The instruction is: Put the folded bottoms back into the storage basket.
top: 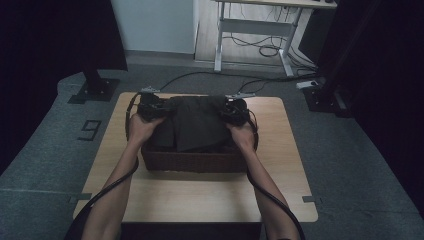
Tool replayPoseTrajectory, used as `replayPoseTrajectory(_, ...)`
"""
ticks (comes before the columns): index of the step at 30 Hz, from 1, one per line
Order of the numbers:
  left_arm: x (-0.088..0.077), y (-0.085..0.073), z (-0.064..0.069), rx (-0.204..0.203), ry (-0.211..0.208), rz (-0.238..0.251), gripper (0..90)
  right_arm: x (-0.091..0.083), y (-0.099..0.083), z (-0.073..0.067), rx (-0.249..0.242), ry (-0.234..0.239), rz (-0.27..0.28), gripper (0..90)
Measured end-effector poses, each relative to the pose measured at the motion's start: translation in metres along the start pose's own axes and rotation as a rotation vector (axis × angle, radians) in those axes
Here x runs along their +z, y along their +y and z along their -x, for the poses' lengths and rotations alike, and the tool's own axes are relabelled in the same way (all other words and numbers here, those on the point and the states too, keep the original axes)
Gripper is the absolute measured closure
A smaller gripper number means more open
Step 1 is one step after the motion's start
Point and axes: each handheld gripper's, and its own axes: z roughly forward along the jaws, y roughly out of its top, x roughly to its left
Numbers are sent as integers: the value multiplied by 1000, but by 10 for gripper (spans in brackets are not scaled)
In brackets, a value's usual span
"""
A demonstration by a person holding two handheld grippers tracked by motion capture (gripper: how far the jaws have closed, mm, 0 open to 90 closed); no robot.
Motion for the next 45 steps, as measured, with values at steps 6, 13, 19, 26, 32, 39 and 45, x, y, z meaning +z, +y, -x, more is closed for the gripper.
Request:
replayPoseTrajectory(6, -9, -9, 1, 2, -1, -25, 641, -1, -11, -14, 14, 29, -20, 707)
replayPoseTrajectory(13, -6, -10, 4, 4, -1, -65, 640, 0, -20, -17, 20, 30, -49, 712)
replayPoseTrajectory(19, 20, -12, 15, -6, -32, -99, 641, -8, -30, 0, 69, 13, -64, 719)
replayPoseTrajectory(26, 38, -9, 26, -12, -36, -160, 635, -12, -33, 14, 82, -38, -106, 721)
replayPoseTrajectory(32, 36, -10, 20, 41, 110, -225, 512, -6, -29, 13, 82, -63, -138, 658)
replayPoseTrajectory(39, 18, 0, 16, 52, 167, -164, 418, -13, -18, 20, 98, -125, -86, 417)
replayPoseTrajectory(45, 8, 1, 15, 56, 151, -146, 347, -19, -11, 17, 50, -91, -69, 383)
